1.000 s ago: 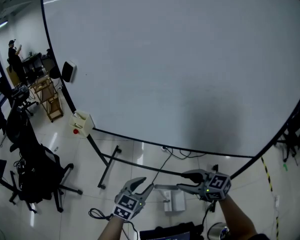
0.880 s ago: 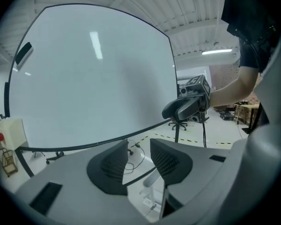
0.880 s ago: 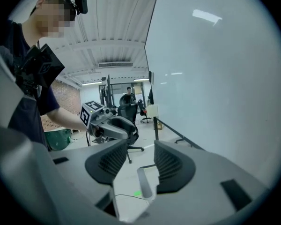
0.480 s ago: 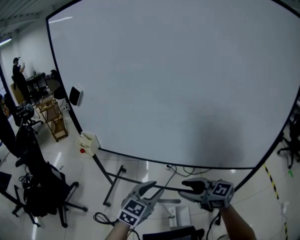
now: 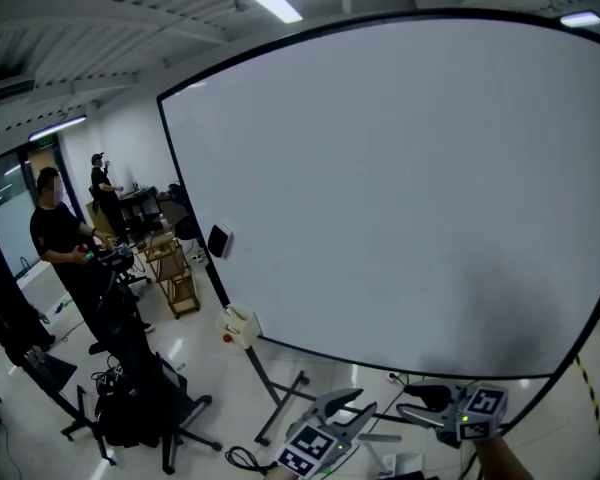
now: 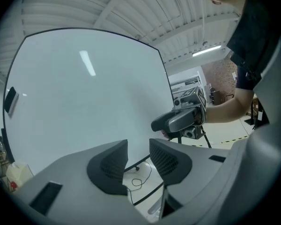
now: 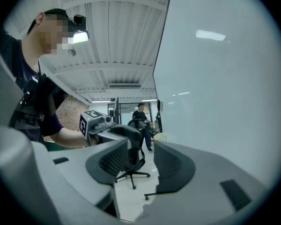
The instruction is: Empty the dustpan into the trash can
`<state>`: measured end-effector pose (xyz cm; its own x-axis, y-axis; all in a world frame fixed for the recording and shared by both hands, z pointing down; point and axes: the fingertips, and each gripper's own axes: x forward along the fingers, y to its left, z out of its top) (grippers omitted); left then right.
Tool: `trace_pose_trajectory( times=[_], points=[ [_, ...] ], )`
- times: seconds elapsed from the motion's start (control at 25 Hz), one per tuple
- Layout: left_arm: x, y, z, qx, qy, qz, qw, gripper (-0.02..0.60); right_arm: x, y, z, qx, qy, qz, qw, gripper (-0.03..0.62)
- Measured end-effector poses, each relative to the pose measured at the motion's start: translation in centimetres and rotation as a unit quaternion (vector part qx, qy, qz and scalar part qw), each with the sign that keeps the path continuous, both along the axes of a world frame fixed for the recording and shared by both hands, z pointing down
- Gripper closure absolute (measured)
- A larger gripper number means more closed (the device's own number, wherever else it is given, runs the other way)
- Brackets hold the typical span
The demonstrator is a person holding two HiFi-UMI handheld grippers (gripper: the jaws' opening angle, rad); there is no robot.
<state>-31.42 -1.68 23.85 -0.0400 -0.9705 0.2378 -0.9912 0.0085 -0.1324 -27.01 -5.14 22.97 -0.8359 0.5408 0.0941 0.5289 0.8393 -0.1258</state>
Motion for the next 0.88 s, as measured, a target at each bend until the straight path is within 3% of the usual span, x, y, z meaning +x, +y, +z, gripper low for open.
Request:
trace_pose_trajectory(
  times=[0.12, 0.36, 0.88],
  points=[
    [1.0, 0.2, -2.8, 0.009, -0.019, -0.015, 0.9997, 0.439, 0.5, 0.4, -1.8, -0.004, -0.015, -0.022, 1.0, 0.41],
    [3.3, 0.1, -7.0, 0.026, -0.054, -0.04, 0.9974, 0.44, 2.2, 2.0, -5.6, 0.045, -0.048, -0.082, 0.994, 0.408],
    [7.1, -0.7, -11.1, 0.041, -0.084, -0.093, 0.9913, 0.44, 6.0, 0.4, -7.9, 0.025, -0.071, -0.121, 0.99, 0.41]
  ],
)
